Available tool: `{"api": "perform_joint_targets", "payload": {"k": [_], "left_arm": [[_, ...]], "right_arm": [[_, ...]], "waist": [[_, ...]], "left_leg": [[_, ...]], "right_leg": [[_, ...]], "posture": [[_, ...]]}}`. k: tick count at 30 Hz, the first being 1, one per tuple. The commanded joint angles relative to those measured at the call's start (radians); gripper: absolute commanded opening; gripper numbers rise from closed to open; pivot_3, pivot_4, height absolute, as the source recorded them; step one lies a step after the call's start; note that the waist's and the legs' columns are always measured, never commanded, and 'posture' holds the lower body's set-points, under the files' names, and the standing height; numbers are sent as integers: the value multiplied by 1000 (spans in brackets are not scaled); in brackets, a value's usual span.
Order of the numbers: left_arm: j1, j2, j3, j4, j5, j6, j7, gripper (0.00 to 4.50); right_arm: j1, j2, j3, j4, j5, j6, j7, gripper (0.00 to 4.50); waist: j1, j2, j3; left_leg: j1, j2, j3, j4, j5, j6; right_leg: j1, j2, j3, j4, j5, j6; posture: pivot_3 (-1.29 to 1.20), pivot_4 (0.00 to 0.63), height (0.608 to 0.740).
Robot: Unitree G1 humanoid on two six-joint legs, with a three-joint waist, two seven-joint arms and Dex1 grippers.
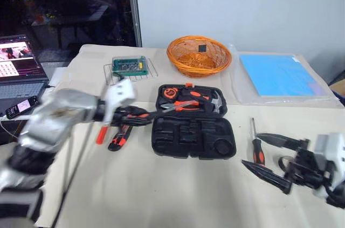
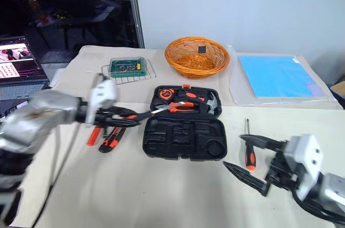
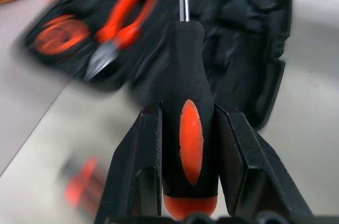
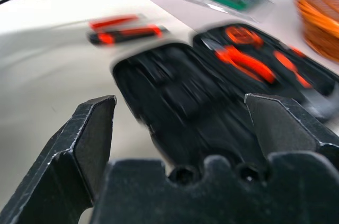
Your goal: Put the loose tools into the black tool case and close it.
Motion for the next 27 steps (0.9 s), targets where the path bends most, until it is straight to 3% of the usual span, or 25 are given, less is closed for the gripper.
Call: {"api": "perform_joint_targets", "payload": {"k": [1, 7, 17, 19, 24, 27], "left_arm": [[-139, -97, -161, 162, 174, -116, -36, 891], [-266, -236, -290, 467, 361, -308, -80, 891], [-312, -308, -290, 666, 490, -416, -109, 891], [-308, -319, -261, 672, 480, -456, -101, 1896], [-276, -313, -61, 530, 289, -304, -148, 3448], [-198, -317, 69, 375, 150, -100, -125, 3136]], "right_arm": [[46, 14, -115, -17, 17, -41, 31, 4500], [54, 15, -119, -35, 0, -47, 15, 4500], [66, 30, -106, -88, 6, -40, -26, 4500], [61, 32, -90, -89, 0, -41, -34, 4500], [64, 41, -77, -91, -4, -46, -43, 4500], [63, 49, -74, -80, -9, -51, -49, 4500]], "waist": [[-9, 0, 0], [-28, 0, 0], [-25, 0, 0], [-26, 0, 0], [-25, 0, 0], [-27, 0, 0]], "left_leg": [[0, 0, 0, 1, 0, 1], [-1, 1, -1, 3, -1, 3], [-6, 1, -3, 6, -3, 7], [-5, 1, -3, 8, -3, 7], [-6, 1, -4, 12, -3, 7], [-7, 1, -4, 12, -4, 9]], "right_leg": [[0, 1, 2, 0, 0, 0], [-1, 4, 6, 0, 0, 1], [-3, 2, 5, 0, 0, 2], [-2, 2, 5, 0, 1, 3], [-2, -1, 5, 2, 1, 4], [-3, -2, 5, 1, 1, 5]], "posture": [[0, 150, 740], [0, 150, 740], [0, 150, 740], [0, 150, 740], [0, 150, 740], [0, 150, 740]]}}
